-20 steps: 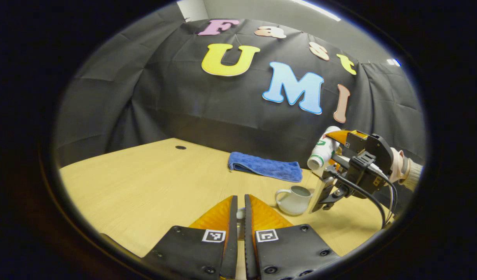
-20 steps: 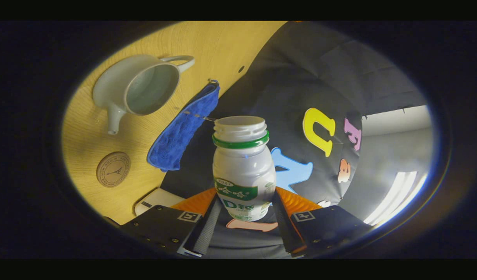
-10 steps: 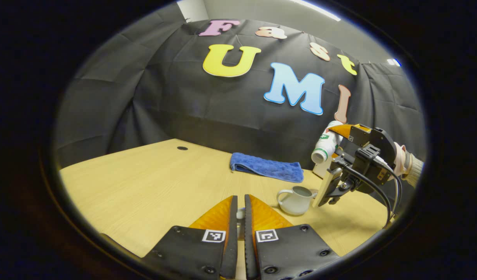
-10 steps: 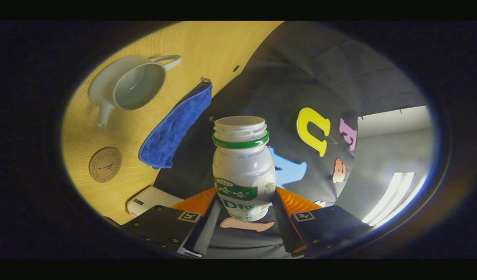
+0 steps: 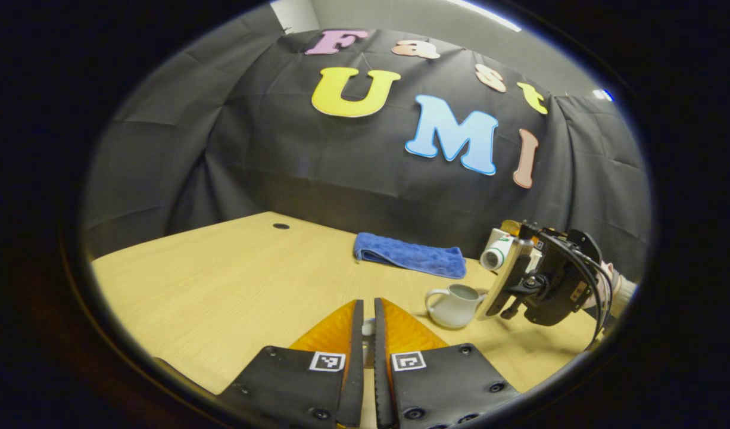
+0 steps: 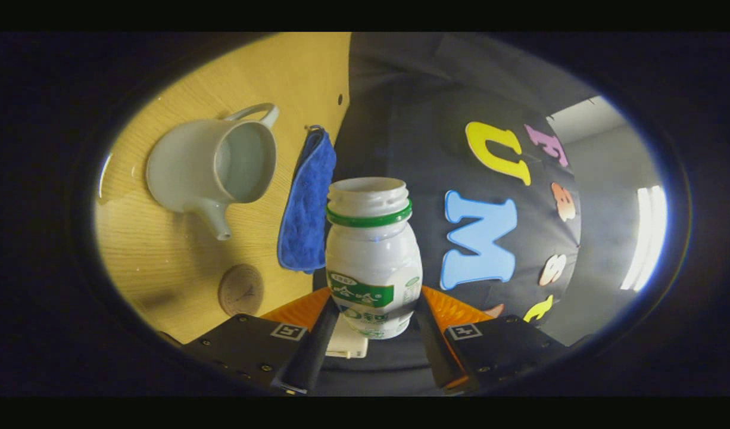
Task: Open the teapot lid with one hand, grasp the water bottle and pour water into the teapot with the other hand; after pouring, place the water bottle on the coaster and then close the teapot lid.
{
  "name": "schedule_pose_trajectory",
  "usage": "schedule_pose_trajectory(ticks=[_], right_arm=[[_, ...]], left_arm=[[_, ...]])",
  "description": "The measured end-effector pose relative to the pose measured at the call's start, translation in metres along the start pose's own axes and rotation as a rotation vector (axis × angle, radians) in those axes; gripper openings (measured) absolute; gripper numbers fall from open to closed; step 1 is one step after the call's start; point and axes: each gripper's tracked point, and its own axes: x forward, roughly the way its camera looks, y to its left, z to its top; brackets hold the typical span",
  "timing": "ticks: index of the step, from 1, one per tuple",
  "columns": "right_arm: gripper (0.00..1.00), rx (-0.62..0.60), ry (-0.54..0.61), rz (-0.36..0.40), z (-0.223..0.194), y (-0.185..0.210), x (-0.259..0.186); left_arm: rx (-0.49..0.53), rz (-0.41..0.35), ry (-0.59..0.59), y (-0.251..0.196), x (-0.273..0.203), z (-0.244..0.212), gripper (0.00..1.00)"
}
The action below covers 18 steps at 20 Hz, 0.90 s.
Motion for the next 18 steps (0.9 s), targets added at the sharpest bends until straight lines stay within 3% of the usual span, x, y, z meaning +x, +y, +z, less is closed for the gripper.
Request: schedule_pose_trajectory(ticks=[8,13,17,18], right_arm=[[0.71,0.463,0.094,0.177,-0.01,0.04,-0.016],[0.71,0.765,0.14,0.27,-0.01,0.04,-0.033],[0.71,0.903,0.159,0.282,-0.01,0.022,-0.04],[0.71,0.928,0.165,0.286,-0.012,0.022,-0.042]], left_arm=[[0.034,-0.033,-0.009,-0.024,0.001,0.005,0.14],[0.045,-0.063,-0.021,-0.044,0.004,0.011,0.15],[0.069,-0.097,-0.026,-0.067,0.006,0.011,0.19],[0.073,-0.106,-0.027,-0.074,0.008,0.011,0.15]])
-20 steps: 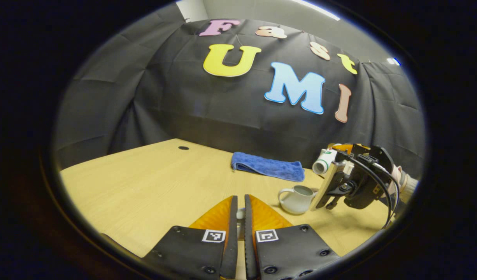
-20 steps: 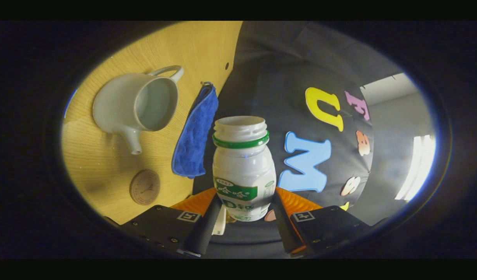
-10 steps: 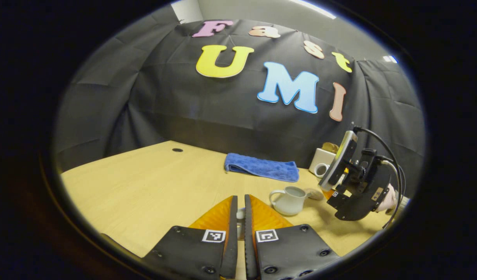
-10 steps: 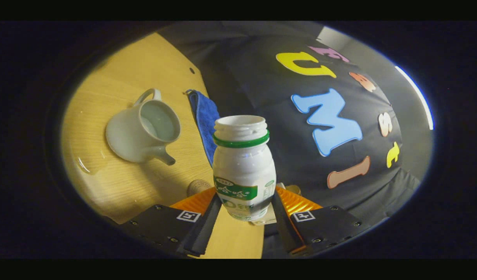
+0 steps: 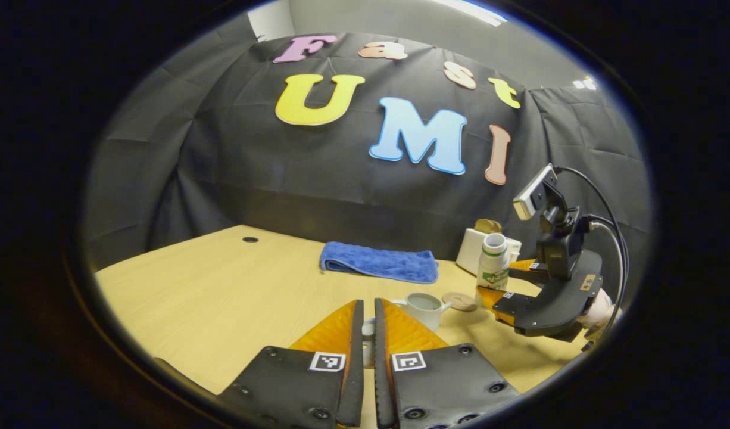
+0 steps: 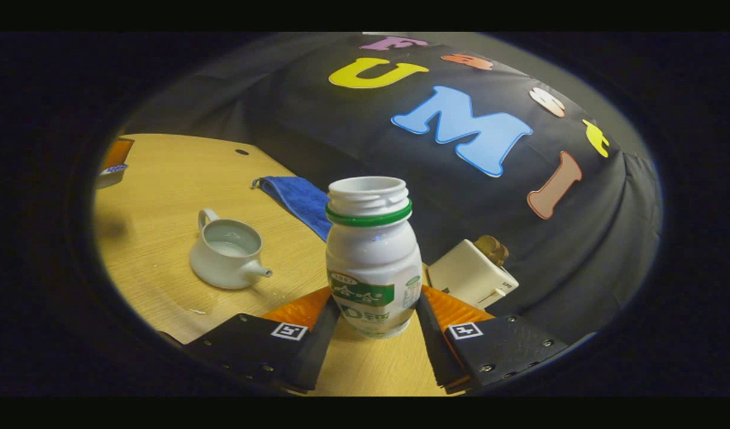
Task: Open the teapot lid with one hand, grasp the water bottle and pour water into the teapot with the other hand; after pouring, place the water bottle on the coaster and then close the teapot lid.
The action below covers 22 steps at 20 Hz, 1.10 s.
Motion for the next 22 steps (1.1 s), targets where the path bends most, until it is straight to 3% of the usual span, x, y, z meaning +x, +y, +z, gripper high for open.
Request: schedule_pose_trajectory(ticks=[9,17,18,19,20,22], right_arm=[[0.71,0.264,-0.009,0.112,0.012,0.003,-0.025],[0.71,0.363,-0.024,0.166,0.02,0.001,-0.04],[0.71,0.371,-0.027,0.169,0.019,0.001,-0.042],[0.71,0.379,-0.029,0.174,0.018,0.0,-0.043],[0.71,0.385,-0.031,0.179,0.017,0.001,-0.044],[0.71,0.393,-0.035,0.182,0.014,-0.001,-0.045]], left_arm=[[0.04,-0.079,-0.026,-0.046,0.011,0.007,0.18],[0.096,-0.14,-0.034,-0.069,0.053,0.01,0.14],[0.101,-0.16,-0.031,-0.074,0.06,0.011,0.18],[0.112,-0.177,-0.027,-0.079,0.066,0.01,0.1],[0.128,-0.191,-0.025,-0.083,0.072,0.01,0.18],[0.154,-0.202,-0.013,-0.087,0.087,0.006,0.18]])
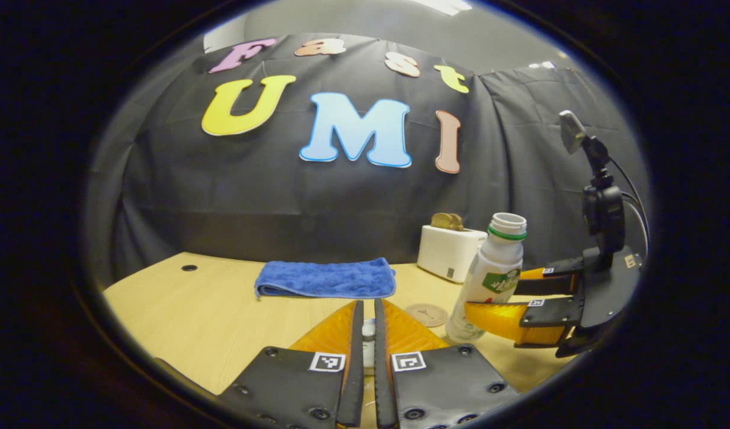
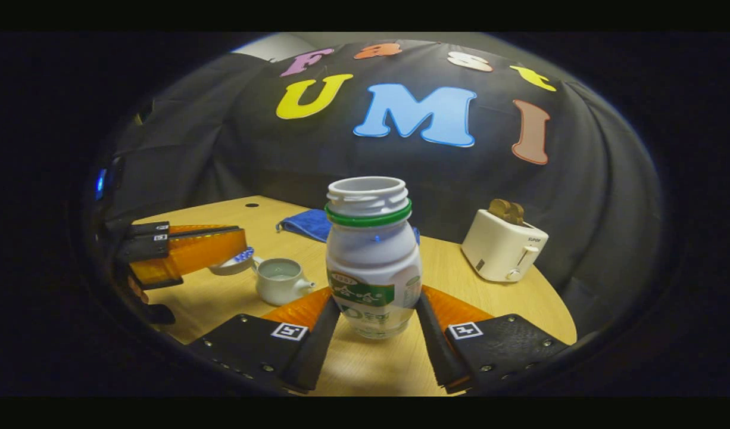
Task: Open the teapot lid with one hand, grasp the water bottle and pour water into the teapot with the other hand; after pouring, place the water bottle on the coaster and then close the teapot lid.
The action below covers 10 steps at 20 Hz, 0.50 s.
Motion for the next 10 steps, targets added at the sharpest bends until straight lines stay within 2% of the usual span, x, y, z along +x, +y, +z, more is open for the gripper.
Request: schedule_pose_trajectory(ticks=[10], right_arm=[[0.71,-0.002,-0.018,0.007,-0.011,-0.011,-0.006]], left_arm=[[0.05,0.031,0.077,0.004,0.043,-0.024,0.18]])
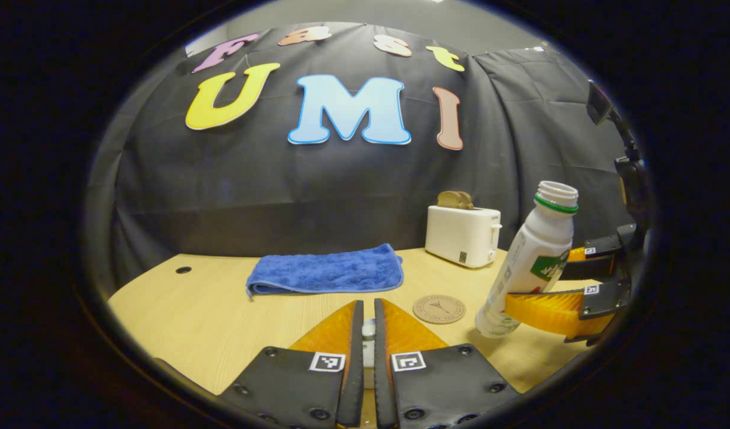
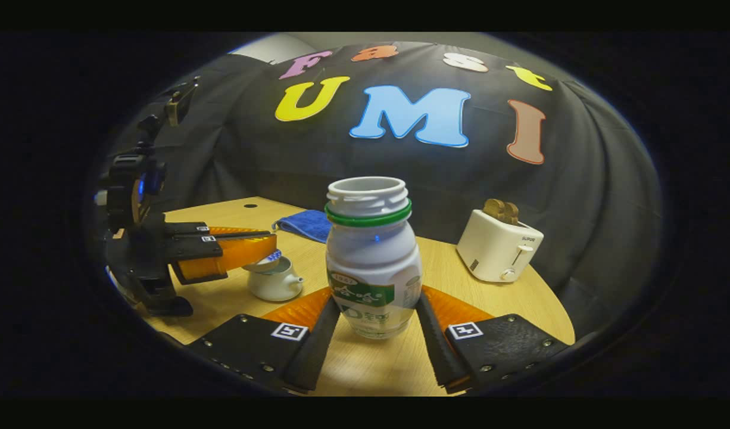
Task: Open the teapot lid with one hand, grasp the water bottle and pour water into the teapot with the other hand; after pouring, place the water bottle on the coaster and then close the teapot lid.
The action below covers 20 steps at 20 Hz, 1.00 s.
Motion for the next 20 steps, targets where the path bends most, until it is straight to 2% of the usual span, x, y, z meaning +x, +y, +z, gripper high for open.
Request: schedule_pose_trajectory(ticks=[8,10,11,14,16,17,18,19,20], right_arm=[[0.71,0.006,-0.006,-0.007,0.0,-0.005,0.0],[0.71,0.007,-0.006,-0.008,0.0,-0.006,0.0],[0.71,0.008,-0.006,-0.01,0.0,-0.007,0.0],[0.71,0.012,-0.011,-0.014,0.002,-0.009,-0.002],[0.71,0.01,-0.013,-0.019,0.003,-0.011,-0.003],[0.71,0.01,-0.014,-0.022,0.003,-0.012,-0.003],[0.71,0.011,-0.012,-0.023,0.003,-0.013,-0.003],[0.71,0.016,-0.012,-0.02,0.003,-0.014,-0.001],[0.71,0.023,-0.01,-0.016,0.003,-0.013,0.001]], left_arm=[[0.012,0.005,0.012,-0.004,0.011,-0.005,0.14],[0.015,0.009,0.013,-0.003,0.012,-0.005,0.18],[0.018,0.01,0.013,-0.004,0.012,-0.005,0.14],[0.027,0.022,0.033,-0.002,0.016,-0.011,0.2],[0.008,0.015,0.045,-0.004,0.016,-0.015,0.18],[-0.005,0.014,0.04,-0.004,0.016,-0.013,0.23],[-0.013,0.011,0.029,-0.004,0.015,-0.009,0.17],[-0.014,0.01,0.016,-0.003,0.011,-0.003,0.33],[-0.013,0.009,0.006,-0.004,0.009,0.003,0.33]])
